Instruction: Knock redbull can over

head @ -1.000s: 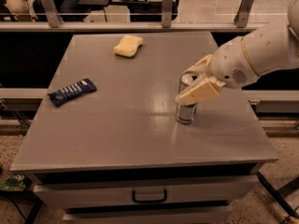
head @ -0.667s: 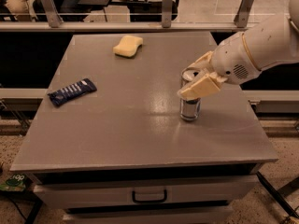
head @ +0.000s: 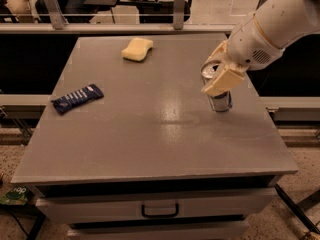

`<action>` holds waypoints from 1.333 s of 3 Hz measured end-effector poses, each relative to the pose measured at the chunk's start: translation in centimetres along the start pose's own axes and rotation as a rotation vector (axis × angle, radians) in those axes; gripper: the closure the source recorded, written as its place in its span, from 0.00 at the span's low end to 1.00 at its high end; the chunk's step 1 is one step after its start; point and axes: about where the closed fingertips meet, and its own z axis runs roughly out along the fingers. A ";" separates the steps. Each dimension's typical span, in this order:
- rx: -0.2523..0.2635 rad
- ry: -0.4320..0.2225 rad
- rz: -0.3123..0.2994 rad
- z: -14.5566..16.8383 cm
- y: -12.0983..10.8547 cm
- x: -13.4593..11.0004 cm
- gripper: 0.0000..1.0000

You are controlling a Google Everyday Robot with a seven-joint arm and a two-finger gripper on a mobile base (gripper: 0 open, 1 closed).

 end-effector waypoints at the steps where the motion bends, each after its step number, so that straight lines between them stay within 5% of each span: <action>1: -0.043 0.101 -0.156 0.5 -0.6 0.6 1.00; 2: -0.092 0.196 -0.279 1.4 -0.5 1.2 0.87; 4: -0.218 0.354 -0.422 4.9 -0.3 2.3 0.31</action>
Offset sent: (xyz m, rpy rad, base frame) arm 0.0137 -0.0103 -0.0337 -0.4543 -0.0296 0.3746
